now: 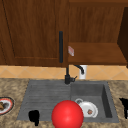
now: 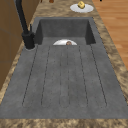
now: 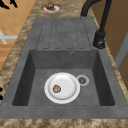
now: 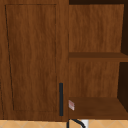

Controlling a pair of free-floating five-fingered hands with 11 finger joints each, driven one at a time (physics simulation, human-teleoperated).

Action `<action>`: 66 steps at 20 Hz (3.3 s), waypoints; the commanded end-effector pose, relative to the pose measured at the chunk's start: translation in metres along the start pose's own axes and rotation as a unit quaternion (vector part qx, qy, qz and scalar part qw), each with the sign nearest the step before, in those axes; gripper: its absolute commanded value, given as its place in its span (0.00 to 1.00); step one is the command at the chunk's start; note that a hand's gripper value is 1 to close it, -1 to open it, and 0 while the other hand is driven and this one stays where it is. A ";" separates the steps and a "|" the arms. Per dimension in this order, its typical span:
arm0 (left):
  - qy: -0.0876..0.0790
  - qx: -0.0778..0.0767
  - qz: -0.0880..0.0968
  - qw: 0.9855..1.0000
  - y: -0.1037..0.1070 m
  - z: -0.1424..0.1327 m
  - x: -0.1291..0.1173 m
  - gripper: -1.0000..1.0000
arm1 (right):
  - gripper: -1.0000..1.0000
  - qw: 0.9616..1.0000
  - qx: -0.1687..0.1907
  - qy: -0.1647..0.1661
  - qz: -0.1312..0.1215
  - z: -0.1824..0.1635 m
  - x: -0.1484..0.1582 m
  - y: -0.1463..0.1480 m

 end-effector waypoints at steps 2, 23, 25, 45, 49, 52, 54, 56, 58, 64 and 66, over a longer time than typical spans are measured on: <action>0.000 0.000 0.000 1.000 0.000 0.000 0.000 0.50 | 0.00 0.999 -0.033 0.001 -0.003 0.035 0.006 0.004; 0.000 0.000 0.000 1.000 0.000 0.000 0.000 0.50 | 0.00 0.998 -0.062 0.002 0.002 0.139 0.076 0.013; 0.000 0.000 0.000 1.000 0.000 0.000 0.000 0.50 | 0.00 0.998 -0.063 0.001 0.001 0.151 0.079 0.019; -0.006 0.020 0.032 0.999 0.026 0.000 -0.012 0.00 | 0.50 0.998 -0.057 0.000 0.001 0.163 0.080 0.029; -0.004 0.032 0.027 0.999 0.049 -0.005 -0.004 0.00 | 0.50 0.998 -0.059 0.000 -0.001 0.163 0.080 0.029; 0.000 0.038 0.028 0.999 0.067 -0.009 0.001 0.00 | 0.50 0.998 -0.060 0.000 -0.001 0.163 0.080 0.029; 0.001 0.043 0.030 0.999 0.077 -0.010 0.005 0.00 | 0.50 0.998 -0.060 0.000 -0.002 0.163 0.080 0.029; 0.004 0.046 0.029 0.999 0.087 -0.013 0.009 0.00 | 0.50 0.998 -0.061 0.001 -0.002 0.163 0.080 0.029; 0.003 0.051 0.033 0.998 0.095 -0.016 0.013 0.00 | 0.50 0.998 -0.061 0.001 -0.003 0.163 0.080 0.029; -0.010 0.044 0.017 0.999 0.121 -0.017 0.025 0.00 | 0.50 0.998 -0.061 0.001 -0.003 0.163 0.080 0.029; -0.017 0.025 0.000 1.000 0.125 -0.020 0.032 0.00 | 0.50 0.998 -0.061 0.001 -0.003 0.163 0.080 0.029</action>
